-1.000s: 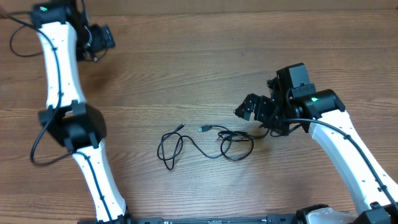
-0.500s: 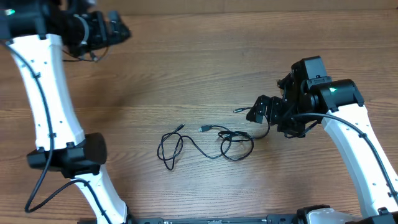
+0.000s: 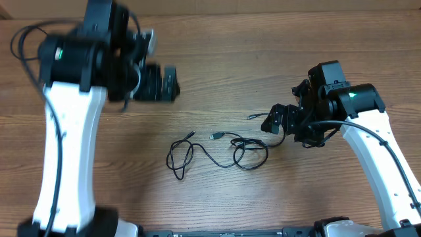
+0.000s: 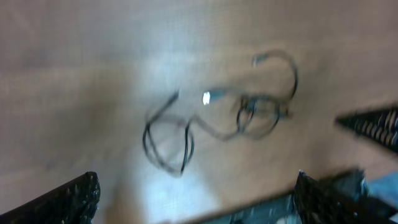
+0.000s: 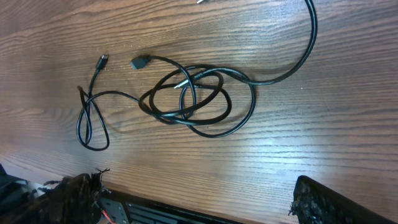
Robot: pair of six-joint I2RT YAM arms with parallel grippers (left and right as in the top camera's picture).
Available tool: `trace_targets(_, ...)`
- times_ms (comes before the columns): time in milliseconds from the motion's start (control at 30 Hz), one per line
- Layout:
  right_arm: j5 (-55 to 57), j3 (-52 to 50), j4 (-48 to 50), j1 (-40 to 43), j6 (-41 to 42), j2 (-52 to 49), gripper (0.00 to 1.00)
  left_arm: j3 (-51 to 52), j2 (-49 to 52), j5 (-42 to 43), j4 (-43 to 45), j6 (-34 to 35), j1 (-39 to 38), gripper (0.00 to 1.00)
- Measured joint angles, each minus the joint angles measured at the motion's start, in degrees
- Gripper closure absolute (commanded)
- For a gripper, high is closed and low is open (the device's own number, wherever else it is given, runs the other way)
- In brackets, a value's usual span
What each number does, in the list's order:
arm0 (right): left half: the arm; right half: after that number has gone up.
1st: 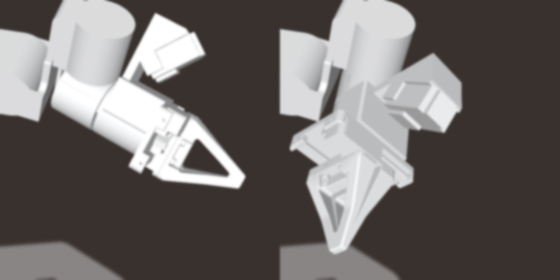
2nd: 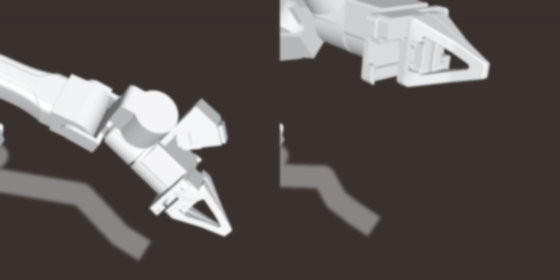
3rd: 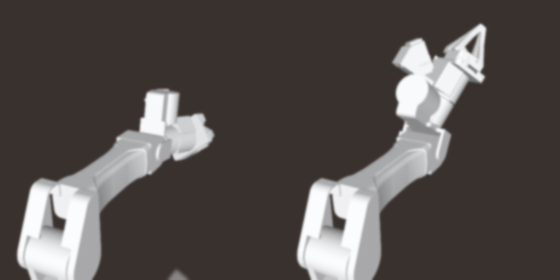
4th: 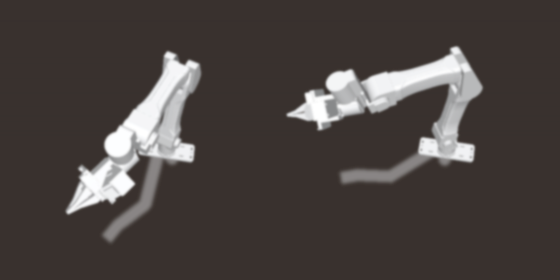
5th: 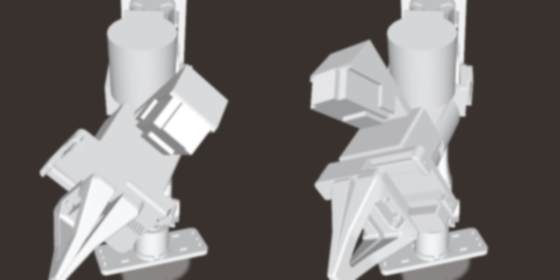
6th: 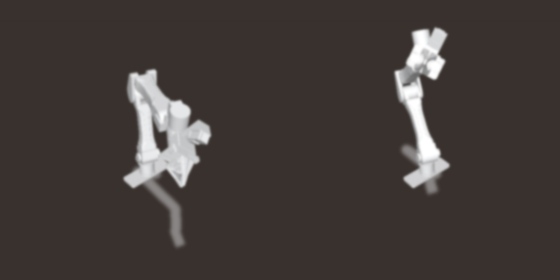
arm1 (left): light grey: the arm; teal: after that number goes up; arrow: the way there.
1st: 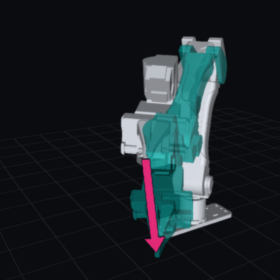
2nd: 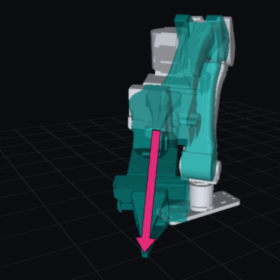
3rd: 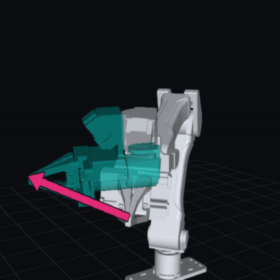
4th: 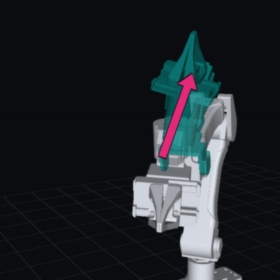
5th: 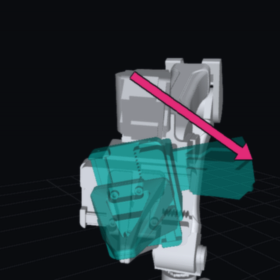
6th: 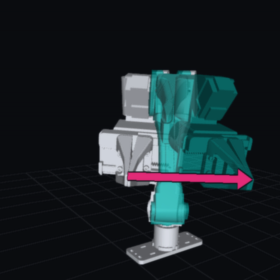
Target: Untangle cables
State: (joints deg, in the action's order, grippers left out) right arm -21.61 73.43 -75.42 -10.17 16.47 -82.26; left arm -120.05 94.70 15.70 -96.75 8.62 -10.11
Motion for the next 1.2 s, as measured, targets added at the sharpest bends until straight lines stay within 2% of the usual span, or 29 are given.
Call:
trace_targets(100, -0.02, 0.00, 0.46, 0.02, 0.00, 0.02, 0.00, 9.05, -4.96, -0.81, -0.31, 0.00, -1.68, 0.01)
trace_targets(200, -0.02, 0.00, 0.57, 0.02, -0.02, 0.00, 0.00, 17.55, -5.31, -1.42, 0.37, 0.00, -4.07, 0.05)
trace_targets(267, 0.00, 0.00, 0.90, 0.02, -0.02, 0.02, 0.00, 23.58, -4.28, -1.70, 3.02, 0.13, -5.81, 0.09)
trace_targets(433, 0.00, 0.00, 1.55, 0.00, -0.04, 0.02, 0.00, 36.24, -2.69, -2.12, 11.65, 0.46, -10.88, 0.13)
trace_targets(600, -0.02, 0.00, 2.38, 0.00, 0.02, 0.00, 0.00, 45.16, -2.43, -2.56, 20.72, 1.81, -13.66, 0.19)
trace_targets(833, -0.02, 0.00, 4.96, 0.00, 0.00, 0.00, 0.00, 53.64, -0.48, -3.58, 27.19, 1.92, -14.78, 0.23)
trace_targets(900, -0.02, 0.00, 5.79, 0.02, 0.00, 0.02, 0.00, 55.43, 0.52, -3.67, 28.76, 1.92, -15.45, 0.31)
trace_targets(1033, -0.04, 0.00, 7.10, 0.02, 0.02, 0.02, 0.00, 57.53, 2.54, -3.89, 32.13, 1.86, -16.20, 0.55)
trace_targets(1167, -0.02, 0.00, 7.30, 0.00, 0.00, 0.02, 0.00, 57.59, 3.10, -4.07, 33.88, 1.92, -16.17, 0.92)
trace_targets(1200, -0.02, 0.00, 7.28, 0.00, 0.00, 0.02, 0.00, 57.57, 3.10, -4.00, 33.88, 1.92, -16.17, 0.96)
